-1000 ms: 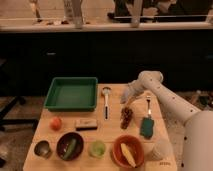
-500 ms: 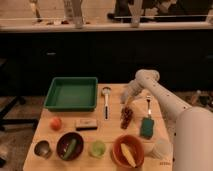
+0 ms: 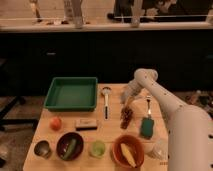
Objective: Place towel in tray
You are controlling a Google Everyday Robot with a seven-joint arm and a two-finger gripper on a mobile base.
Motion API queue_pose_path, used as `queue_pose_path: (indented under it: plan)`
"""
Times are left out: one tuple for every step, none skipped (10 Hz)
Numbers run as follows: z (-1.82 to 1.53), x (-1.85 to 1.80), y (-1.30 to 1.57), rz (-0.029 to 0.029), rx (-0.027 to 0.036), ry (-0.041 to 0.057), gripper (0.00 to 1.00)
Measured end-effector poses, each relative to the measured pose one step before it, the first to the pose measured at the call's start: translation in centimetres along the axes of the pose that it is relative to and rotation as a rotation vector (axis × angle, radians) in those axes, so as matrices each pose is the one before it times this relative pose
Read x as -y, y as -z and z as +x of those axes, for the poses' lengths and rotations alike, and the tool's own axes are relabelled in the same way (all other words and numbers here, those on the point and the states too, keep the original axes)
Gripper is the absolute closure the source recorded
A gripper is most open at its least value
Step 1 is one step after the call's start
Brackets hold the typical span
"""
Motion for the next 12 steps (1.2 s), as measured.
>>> queue_pose_path:
  plan:
    - [-0.080, -0.066, -0.139, -0.00982, -0.00078, 0.00345, 0.20]
    - [0.094, -0.066, -0.071, -0.00994, -0.00237, 0.00039, 0.20]
    - [0.144, -0.074, -0.062, -0.01010, -0.00306, -0.00057, 0.20]
    - [0.106, -0.020, -0.080, -0.01212, -0.00449, -0.00055, 0.20]
    - [-0.128, 0.005, -0.131, -0.01168, -0.00136, 0.00140, 0.20]
    - [-0.107, 0.057, -0.160, -0.01239, -0.00322, 0.00134, 0.20]
    - [-0.066, 0.040, -0.081, -0.01144, -0.00248, 0.00071, 0.20]
    - [0.012, -0.023, -0.044, -0.00598, -0.00120, 0.00072, 0.20]
    - [0.091, -0.058, -0.026, -0.00725, -0.00118, 0.00079, 0.22]
    - [0.124, -0.049, 0.007, -0.00436, -0.00021, 0.00059, 0.29]
    - [0.025, -0.034, 0.036, -0.00297, 0.00164, 0.00114, 0.39]
    - [-0.025, 0.017, 0.051, -0.00060, 0.00418, 0.00020, 0.49]
